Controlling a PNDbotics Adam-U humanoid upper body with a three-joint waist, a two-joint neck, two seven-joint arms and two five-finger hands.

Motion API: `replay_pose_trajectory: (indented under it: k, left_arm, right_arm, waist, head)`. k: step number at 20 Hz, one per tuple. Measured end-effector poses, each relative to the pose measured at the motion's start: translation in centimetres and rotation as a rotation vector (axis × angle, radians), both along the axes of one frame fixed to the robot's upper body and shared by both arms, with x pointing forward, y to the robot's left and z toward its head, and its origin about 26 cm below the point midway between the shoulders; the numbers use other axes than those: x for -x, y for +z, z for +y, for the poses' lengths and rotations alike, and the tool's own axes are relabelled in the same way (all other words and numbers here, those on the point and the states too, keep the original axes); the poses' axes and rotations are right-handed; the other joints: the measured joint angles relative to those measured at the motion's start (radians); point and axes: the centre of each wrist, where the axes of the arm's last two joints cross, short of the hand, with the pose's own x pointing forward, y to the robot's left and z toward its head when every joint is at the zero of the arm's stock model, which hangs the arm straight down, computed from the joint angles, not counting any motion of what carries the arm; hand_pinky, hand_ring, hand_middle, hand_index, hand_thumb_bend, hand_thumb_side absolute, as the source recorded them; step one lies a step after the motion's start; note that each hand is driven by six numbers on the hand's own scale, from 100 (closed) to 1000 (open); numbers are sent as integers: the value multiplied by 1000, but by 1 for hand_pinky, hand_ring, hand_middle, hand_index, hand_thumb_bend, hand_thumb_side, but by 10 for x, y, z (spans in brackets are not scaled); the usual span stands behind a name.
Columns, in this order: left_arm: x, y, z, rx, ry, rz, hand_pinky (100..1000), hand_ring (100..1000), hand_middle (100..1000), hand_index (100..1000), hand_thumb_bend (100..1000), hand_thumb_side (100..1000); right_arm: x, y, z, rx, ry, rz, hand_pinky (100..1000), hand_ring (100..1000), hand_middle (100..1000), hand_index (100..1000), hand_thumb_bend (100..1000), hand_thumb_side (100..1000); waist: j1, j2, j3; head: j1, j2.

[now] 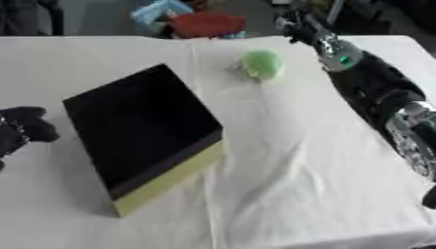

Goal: Pick up objects on the table and place them in the box.

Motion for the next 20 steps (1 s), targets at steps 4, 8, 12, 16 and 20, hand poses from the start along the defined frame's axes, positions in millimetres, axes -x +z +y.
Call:
replay_pose_trajectory:
  k: [4,8,12,16,20]
  left_arm:
    - [0,0,0,0,0,0,740,662,607,807,356,787]
    - [0,0,0,0,0,-1,740,662,606,807,355,787]
    - [0,0,0,0,0,-1,740,662,606,807,355,788]
    - [0,0,0,0,0,-1,740,662,606,807,355,788]
    - [0,0,0,0,-1,-1,740,662,606,807,353,789]
  right_arm:
    - [-2,7,5,118,54,78,770,808,849,912,407,638]
    - [-3,13,7,221,85,151,794,840,900,931,519,626]
    - [-4,15,10,320,90,208,815,868,938,943,598,613]
    - [-4,15,13,417,79,244,836,897,972,956,670,607]
    - [-4,14,14,503,63,277,845,912,991,964,675,616]
  waist:
    - [-2,0,4]
    - [-2,0,5]
    - [-3,0,7]
    - [-3,0,9]
    - [-3,0,12]
  head:
    - [-2,0]
    - [-4,0]
    - [-7,0]
    - [-8,0]
    - [-9,0]
